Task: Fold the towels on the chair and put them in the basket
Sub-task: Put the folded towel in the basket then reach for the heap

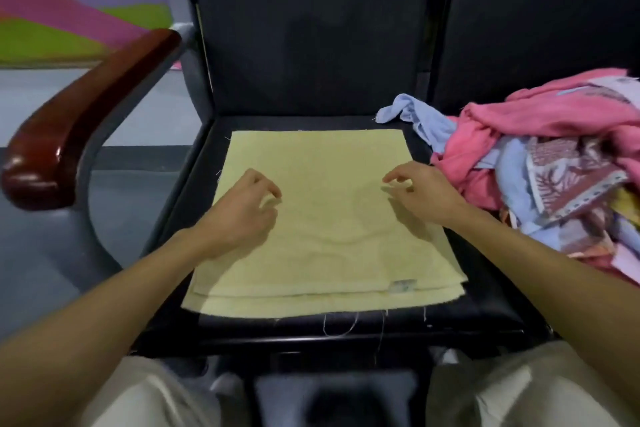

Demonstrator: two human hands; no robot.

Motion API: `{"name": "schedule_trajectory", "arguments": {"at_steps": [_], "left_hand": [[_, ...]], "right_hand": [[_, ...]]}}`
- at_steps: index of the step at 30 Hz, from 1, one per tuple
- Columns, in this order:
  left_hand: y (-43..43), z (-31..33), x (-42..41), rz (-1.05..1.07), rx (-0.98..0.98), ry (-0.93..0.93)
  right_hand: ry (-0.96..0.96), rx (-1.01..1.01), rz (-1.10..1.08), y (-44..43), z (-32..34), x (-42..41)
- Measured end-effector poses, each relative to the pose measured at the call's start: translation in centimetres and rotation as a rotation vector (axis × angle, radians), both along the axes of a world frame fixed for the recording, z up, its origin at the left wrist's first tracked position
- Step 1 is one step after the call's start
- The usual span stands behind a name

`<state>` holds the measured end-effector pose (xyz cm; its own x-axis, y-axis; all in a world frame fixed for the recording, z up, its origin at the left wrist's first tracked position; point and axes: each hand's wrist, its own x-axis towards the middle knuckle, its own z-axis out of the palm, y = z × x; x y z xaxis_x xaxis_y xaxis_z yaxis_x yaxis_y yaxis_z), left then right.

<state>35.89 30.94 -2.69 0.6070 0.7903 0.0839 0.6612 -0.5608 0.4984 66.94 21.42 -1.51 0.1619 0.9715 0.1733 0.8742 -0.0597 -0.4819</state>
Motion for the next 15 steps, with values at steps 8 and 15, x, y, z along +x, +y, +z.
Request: {"name": "schedule_trajectory", "arguments": {"at_steps": [8, 15], "left_hand": [[-7.4, 3.5, -5.7, -0.125, -0.065, 0.212], [-9.1, 2.2, -8.7, -0.173, 0.083, 0.265]], "right_hand": [[-0.125, -0.26, 0.15, -8.7, 3.4, -1.9], [-0.233, -0.314, 0.219, -13.0, 2.6, -1.2]]}}
